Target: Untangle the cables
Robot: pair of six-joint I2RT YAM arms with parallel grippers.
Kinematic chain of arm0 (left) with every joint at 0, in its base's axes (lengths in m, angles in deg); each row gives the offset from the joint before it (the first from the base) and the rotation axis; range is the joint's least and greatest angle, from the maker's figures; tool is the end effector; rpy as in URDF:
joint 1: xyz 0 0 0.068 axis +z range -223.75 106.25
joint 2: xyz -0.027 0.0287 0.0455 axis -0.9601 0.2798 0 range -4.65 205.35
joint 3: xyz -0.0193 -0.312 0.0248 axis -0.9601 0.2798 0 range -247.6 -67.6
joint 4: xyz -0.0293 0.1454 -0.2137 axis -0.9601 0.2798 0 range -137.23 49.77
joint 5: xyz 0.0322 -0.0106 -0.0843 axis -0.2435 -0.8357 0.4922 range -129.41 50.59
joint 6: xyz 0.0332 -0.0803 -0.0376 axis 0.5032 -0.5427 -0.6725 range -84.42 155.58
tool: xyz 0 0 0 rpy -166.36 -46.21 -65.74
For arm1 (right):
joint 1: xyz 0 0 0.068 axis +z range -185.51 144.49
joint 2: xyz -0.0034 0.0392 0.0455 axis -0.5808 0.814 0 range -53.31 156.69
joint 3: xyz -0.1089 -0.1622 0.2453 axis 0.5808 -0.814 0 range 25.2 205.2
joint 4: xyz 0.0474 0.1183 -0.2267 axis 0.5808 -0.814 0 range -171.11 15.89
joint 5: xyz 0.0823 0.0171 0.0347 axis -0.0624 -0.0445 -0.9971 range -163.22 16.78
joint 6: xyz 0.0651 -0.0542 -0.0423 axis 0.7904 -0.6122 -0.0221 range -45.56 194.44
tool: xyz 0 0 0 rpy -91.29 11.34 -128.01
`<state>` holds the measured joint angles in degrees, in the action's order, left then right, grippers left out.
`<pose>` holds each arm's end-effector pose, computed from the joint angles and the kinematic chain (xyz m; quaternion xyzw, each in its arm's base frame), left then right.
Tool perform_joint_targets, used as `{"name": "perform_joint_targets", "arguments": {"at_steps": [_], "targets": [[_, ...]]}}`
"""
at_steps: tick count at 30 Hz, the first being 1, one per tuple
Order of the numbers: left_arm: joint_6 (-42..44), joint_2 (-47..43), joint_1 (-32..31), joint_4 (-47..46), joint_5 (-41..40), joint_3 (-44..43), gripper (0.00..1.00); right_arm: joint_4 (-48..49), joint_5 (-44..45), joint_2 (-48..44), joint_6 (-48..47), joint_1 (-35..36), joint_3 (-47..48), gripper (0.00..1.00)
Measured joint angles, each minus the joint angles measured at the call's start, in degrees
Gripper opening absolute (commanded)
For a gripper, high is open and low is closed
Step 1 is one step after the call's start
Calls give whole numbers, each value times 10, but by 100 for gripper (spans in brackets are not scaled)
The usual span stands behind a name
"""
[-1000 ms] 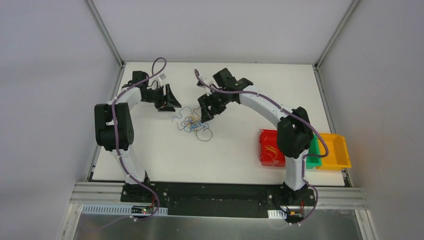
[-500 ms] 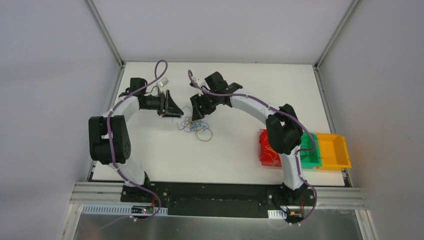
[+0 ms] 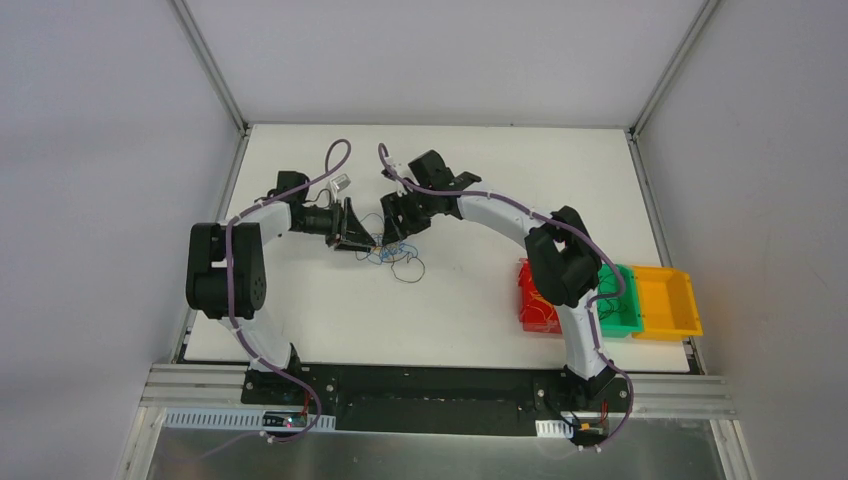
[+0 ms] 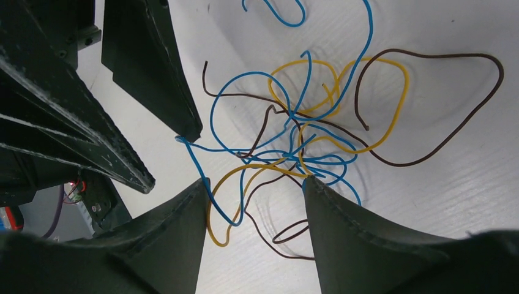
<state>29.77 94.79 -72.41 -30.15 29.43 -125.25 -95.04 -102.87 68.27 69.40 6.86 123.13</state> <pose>0.3477 -0.0716 0.2079 0.1018 0.8025 -0.5528 0.1999 0.3653 0.3905 0.2273 -0.4490 0.7768 0.3431 0.2782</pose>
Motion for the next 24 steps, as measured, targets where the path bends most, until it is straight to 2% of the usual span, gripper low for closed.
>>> {"name": "perform_joint_targets", "arguments": {"at_steps": [4, 7, 8, 12, 16, 19, 24], "targets": [[-11, 0, -13, -17, 0, 17, 34, 10, 2, 0, 12, 0, -10, 60], [-28, 0, -23, -33, 0, 22, 6, 28, 15, 1, 31, 0, -16, 60], [-38, 0, -26, -43, 0, 24, 0, 33, 20, 1, 37, 0, -18, 60], [-116, -15, -34, -120, 1, 50, 0, 60, 55, 7, 75, 0, -27, 60], [-257, -80, -36, -238, 0, 84, 0, 78, 95, 14, 108, 2, -34, 61], [-372, -145, -36, -340, -1, 82, 0, 89, 118, 16, 125, 4, -39, 59], [-500, -205, -36, -435, 0, 37, 0, 105, 148, 16, 136, 5, -42, 53]]}}
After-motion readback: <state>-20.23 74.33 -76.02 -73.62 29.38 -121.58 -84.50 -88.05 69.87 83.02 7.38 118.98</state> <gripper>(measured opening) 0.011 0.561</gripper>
